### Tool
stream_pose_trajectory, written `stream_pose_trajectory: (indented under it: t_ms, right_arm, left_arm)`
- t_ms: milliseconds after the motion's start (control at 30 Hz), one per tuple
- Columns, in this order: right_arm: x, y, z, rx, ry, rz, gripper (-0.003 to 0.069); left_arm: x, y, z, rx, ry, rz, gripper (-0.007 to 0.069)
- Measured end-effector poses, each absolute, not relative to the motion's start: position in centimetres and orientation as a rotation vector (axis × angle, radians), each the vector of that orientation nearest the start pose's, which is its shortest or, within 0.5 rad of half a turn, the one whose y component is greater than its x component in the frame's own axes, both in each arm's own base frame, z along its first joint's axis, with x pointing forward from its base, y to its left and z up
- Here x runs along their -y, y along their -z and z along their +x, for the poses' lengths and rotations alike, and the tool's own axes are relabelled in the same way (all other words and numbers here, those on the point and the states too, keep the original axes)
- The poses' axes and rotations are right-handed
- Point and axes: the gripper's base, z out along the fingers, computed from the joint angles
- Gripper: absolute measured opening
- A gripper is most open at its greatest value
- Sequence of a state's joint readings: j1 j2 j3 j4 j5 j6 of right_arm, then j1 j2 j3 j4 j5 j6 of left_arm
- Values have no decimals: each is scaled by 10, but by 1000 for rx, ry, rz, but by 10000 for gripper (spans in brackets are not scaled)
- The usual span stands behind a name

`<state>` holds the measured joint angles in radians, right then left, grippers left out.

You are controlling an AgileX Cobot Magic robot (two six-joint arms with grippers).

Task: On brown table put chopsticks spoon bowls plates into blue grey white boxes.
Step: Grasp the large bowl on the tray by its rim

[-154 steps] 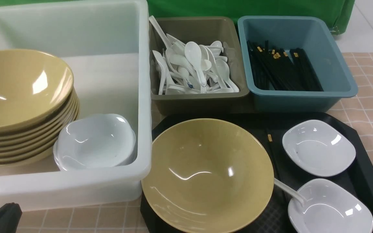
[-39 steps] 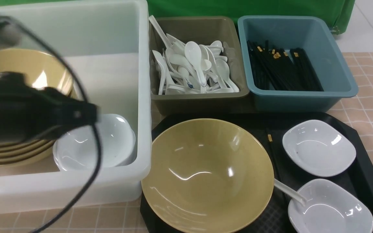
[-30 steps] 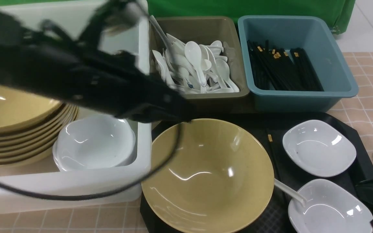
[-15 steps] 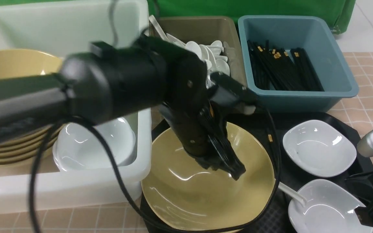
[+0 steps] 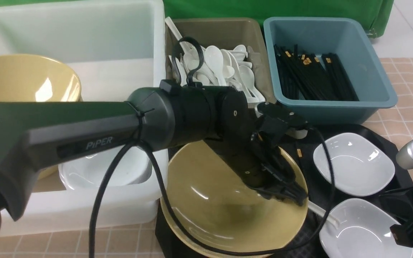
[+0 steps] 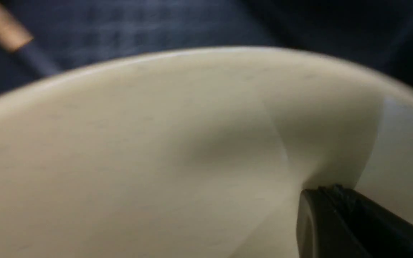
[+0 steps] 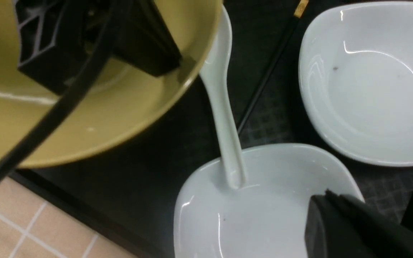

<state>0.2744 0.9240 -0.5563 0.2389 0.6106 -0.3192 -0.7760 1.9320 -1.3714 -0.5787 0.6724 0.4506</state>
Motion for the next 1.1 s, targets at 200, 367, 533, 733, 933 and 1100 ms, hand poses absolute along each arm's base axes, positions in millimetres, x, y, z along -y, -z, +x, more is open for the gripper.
stream_pose_trajectory:
  t_ms: [200, 367, 533, 733, 933, 1100]
  right_arm:
    - [-57, -254, 156, -2391, -234, -542, 48]
    - [-57, -254, 156, -2393, -235, -542, 48]
    - [-57, -253, 154, -2406, -238, -548, 48]
    - [-57, -253, 154, -2409, -253, -537, 48]
    - [-58, -253, 154, -2406, -260, -531, 48]
    - [-58, -254, 155, -2402, -260, -528, 50]
  left_arm:
    - [328, -229, 273, -2279, 925, 1167, 7]
    - [323, -255, 283, -2195, 878, 1277, 81]
    - [287, -280, 301, -2312, 547, 1332, 269]
    - [259, -286, 319, -2451, 124, 1189, 457]
    - [261, -249, 338, -2486, -49, 1216, 498]
    - [265, -212, 347, -2530, -124, 1272, 495]
